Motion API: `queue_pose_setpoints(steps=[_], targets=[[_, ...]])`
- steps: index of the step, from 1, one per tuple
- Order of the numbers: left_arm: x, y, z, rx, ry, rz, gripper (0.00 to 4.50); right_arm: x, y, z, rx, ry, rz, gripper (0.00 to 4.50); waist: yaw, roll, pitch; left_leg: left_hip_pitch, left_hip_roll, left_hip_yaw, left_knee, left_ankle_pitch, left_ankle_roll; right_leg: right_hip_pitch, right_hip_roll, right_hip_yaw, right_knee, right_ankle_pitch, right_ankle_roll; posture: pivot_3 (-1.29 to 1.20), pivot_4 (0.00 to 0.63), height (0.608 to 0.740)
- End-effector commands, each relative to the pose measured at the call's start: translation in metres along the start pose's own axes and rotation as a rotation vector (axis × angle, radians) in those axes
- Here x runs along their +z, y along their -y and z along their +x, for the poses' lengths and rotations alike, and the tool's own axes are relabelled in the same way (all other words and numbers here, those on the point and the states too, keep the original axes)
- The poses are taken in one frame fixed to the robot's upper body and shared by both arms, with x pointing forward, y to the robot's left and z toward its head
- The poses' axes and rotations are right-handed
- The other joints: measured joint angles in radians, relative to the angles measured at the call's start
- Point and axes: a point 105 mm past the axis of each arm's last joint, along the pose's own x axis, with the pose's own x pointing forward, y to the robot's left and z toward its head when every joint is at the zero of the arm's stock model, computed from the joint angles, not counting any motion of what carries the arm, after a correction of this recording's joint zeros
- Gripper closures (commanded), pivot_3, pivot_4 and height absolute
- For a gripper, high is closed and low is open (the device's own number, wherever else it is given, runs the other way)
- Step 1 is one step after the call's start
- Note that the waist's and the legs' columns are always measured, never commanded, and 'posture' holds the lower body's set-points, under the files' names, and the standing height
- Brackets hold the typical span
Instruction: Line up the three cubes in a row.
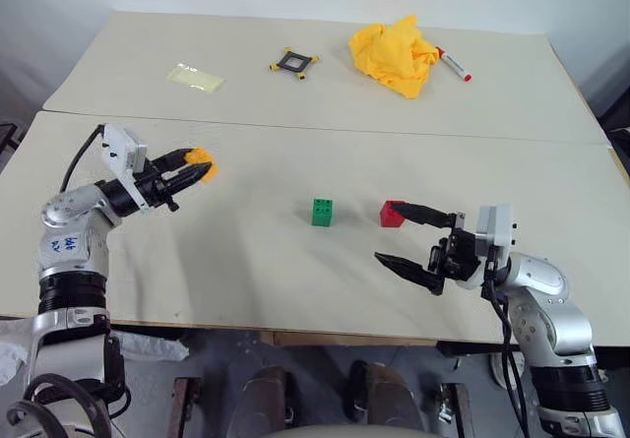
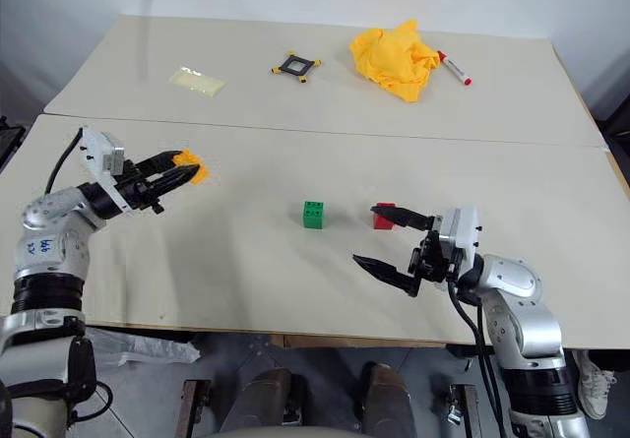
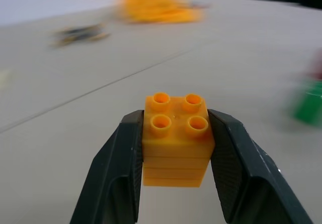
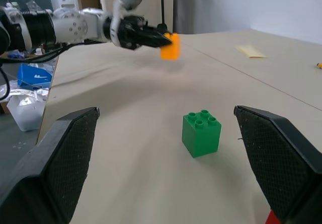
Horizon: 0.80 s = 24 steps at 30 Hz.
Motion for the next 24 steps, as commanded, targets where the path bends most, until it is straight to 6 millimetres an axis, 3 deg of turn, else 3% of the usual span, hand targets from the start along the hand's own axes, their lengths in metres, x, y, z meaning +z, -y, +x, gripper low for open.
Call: queue_pose_setpoints(steps=[1, 7, 12, 19, 24], targets=[[-0.008, 0.015, 0.007, -0.230, -0.082, 0.073, 3.02, 0.013, -0.001, -0.005, -0.014, 0.013, -0.053, 0.00, -0.003, 0.000, 0.000, 0.000, -0.002, 0.001, 0.000, 0.000, 0.000, 0.000, 0.001, 0.000, 0.000, 0.000, 0.000, 0.00, 0.150, 0.740], [-0.033, 0.025, 0.028, -0.394, -0.224, 0.133, 3.02, 0.016, -0.003, -0.016, -0.069, -0.006, -0.071, 0.00, -0.008, 0.000, 0.000, 0.000, -0.002, 0.004, -0.001, 0.000, 0.000, -0.001, 0.002, 0.000, 0.000, 0.000, 0.000, 0.00, 0.150, 0.740], [-0.033, 0.023, 0.040, -0.388, -0.231, 0.157, 3.02, 0.016, -0.008, -0.022, -0.100, -0.019, -0.067, 0.00, -0.003, -0.001, 0.000, 0.000, -0.002, 0.004, 0.000, 0.000, 0.000, -0.001, 0.002, 0.001, 0.000, 0.000, 0.000, 0.00, 0.150, 0.740], [-0.034, 0.027, 0.041, -0.445, -0.247, 0.106, 3.02, 0.015, -0.011, -0.026, -0.112, -0.032, -0.053, 0.00, -0.001, -0.001, 0.000, 0.000, -0.001, 0.001, 0.000, 0.000, 0.000, -0.001, 0.001, 0.001, 0.001, 0.000, 0.000, 0.00, 0.150, 0.740], [-0.027, 0.021, 0.041, -0.406, -0.214, 0.103, 1.42, 0.011, -0.009, -0.028, -0.084, -0.049, -0.041, 0.00, -0.002, -0.001, 0.001, 0.000, 0.000, 0.001, 0.000, 0.000, 0.001, -0.001, 0.001, 0.000, 0.001, 0.000, 0.000, 0.00, 0.150, 0.740]])
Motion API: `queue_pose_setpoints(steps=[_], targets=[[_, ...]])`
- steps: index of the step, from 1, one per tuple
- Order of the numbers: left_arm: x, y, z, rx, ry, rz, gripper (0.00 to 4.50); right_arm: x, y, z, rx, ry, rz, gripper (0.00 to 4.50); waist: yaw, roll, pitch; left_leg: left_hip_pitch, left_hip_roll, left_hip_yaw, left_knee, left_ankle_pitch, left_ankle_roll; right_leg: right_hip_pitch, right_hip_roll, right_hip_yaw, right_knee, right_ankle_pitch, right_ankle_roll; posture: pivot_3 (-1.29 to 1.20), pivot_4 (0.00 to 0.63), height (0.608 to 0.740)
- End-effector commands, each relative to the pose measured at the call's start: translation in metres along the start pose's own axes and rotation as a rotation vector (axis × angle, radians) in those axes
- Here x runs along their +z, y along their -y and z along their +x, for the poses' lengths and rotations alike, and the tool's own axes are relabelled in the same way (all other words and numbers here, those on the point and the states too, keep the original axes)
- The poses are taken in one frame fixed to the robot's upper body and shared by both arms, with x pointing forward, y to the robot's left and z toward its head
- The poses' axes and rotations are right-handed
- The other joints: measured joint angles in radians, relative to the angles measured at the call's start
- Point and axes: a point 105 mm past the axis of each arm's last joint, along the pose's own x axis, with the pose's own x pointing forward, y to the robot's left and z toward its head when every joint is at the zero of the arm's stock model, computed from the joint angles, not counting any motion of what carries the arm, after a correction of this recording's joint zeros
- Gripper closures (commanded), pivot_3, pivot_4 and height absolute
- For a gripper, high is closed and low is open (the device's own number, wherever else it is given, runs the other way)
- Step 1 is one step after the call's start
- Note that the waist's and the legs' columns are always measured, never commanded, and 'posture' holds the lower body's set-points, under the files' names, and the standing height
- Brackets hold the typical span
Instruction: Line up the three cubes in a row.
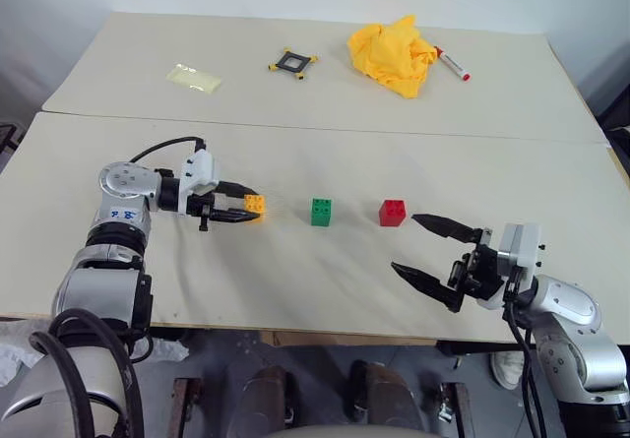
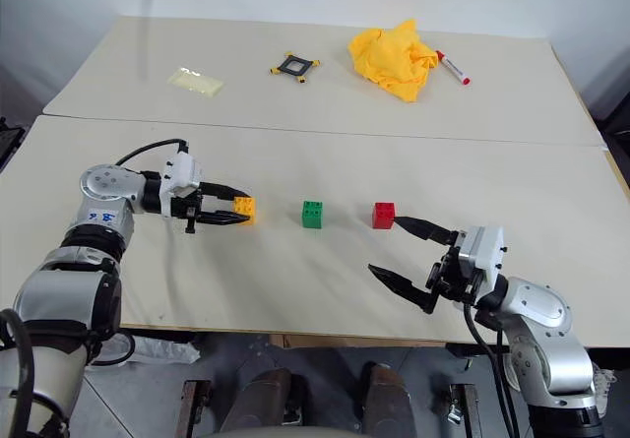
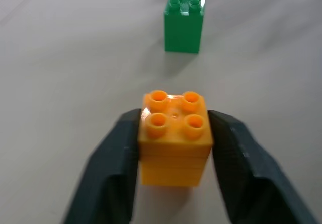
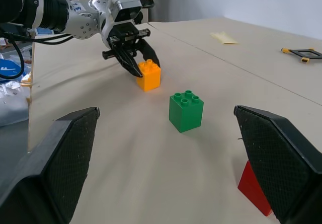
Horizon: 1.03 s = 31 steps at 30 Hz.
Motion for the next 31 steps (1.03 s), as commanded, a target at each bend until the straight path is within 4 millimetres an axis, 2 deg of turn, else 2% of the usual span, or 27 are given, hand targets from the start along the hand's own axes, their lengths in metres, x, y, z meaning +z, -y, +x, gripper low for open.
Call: queue_pose_setpoints(steps=[1, 3, 5, 10, 15, 18, 22, 25, 28, 31], targets=[[0.012, -0.003, -0.008, -0.010, 0.039, 0.018, 1.15, 0.008, 0.003, -0.004, 0.025, 0.010, -0.026, 0.00, -0.002, 0.000, 0.000, 0.000, 0.000, 0.000, 0.000, 0.000, 0.000, 0.000, 0.000, 0.000, 0.000, 0.000, 0.000, 0.00, 0.150, 0.740], [0.019, -0.005, -0.021, 0.024, 0.092, 0.029, 0.46, 0.006, 0.013, -0.009, 0.067, -0.012, -0.031, 0.00, -0.003, -0.001, 0.000, 0.000, 0.000, 0.000, 0.000, 0.000, 0.000, 0.000, 0.000, 0.000, 0.000, 0.000, 0.000, 0.00, 0.150, 0.740], [0.022, -0.004, -0.037, 0.057, 0.131, 0.032, 0.03, 0.005, 0.026, -0.016, 0.100, -0.042, -0.032, 0.00, -0.009, -0.001, 0.001, 0.000, 0.001, 0.000, 0.000, 0.000, 0.000, 0.000, 0.000, 0.000, 0.000, 0.000, 0.000, 0.00, 0.150, 0.740], [0.014, 0.010, -0.075, 0.144, 0.161, -0.004, 0.03, 0.002, 0.054, -0.031, 0.175, -0.117, -0.064, 0.00, -0.032, -0.001, 0.001, 0.001, 0.004, 0.000, -0.001, 0.000, 0.000, 0.000, 0.000, -0.001, 0.000, 0.000, 0.000, 0.00, 0.150, 0.740], [0.010, 0.029, -0.104, 0.209, 0.167, -0.040, 0.03, 0.012, 0.077, -0.027, 0.225, -0.079, -0.109, 0.00, -0.046, 0.000, 0.002, 0.001, 0.003, 0.000, 0.000, 0.000, 0.000, -0.001, -0.001, 0.000, 0.001, 0.000, 0.000, 0.00, 0.150, 0.740], [0.005, 0.041, -0.111, 0.189, 0.068, 0.010, 0.03, 0.015, 0.079, -0.024, 0.290, -0.094, -0.114, 0.00, -0.044, 0.000, 0.002, 0.000, 0.003, -0.003, 0.001, 0.000, 0.000, 0.000, -0.003, -0.001, 0.004, 0.000, 0.000, 0.00, 0.150, 0.740], [0.011, 0.039, -0.115, 0.216, 0.054, 0.022, 0.03, 0.021, 0.085, -0.020, 0.300, -0.091, -0.129, 0.00, -0.030, 0.000, 0.002, 0.000, 0.002, -0.003, 0.001, 0.000, 0.000, 0.000, -0.004, -0.001, 0.005, 0.000, -0.001, 0.00, 0.150, 0.740], [0.002, 0.040, -0.115, 0.257, -0.010, 0.020, 0.03, 0.022, 0.085, -0.016, 0.315, -0.088, -0.148, 0.00, -0.029, 0.000, 0.002, 0.000, 0.002, -0.002, 0.001, 0.000, 0.000, 0.000, -0.003, -0.001, 0.005, 0.000, -0.001, 0.00, 0.150, 0.740], [0.002, 0.036, -0.116, 0.312, 0.034, -0.025, 0.03, 0.023, 0.085, -0.012, 0.316, -0.070, -0.155, 0.00, -0.028, 0.000, 0.002, 0.000, 0.002, -0.002, 0.001, 0.000, 0.000, -0.001, -0.003, -0.001, 0.005, 0.000, -0.001, 0.00, 0.150, 0.740], [-0.001, 0.035, -0.116, 0.341, -0.002, 0.034, 0.03, 0.020, 0.084, -0.013, 0.312, -0.077, -0.159, 0.00, -0.027, 0.000, 0.002, 0.000, 0.002, -0.002, 0.001, 0.000, 0.000, -0.001, -0.003, -0.001, 0.005, 0.000, -0.001, 0.00, 0.150, 0.740]])
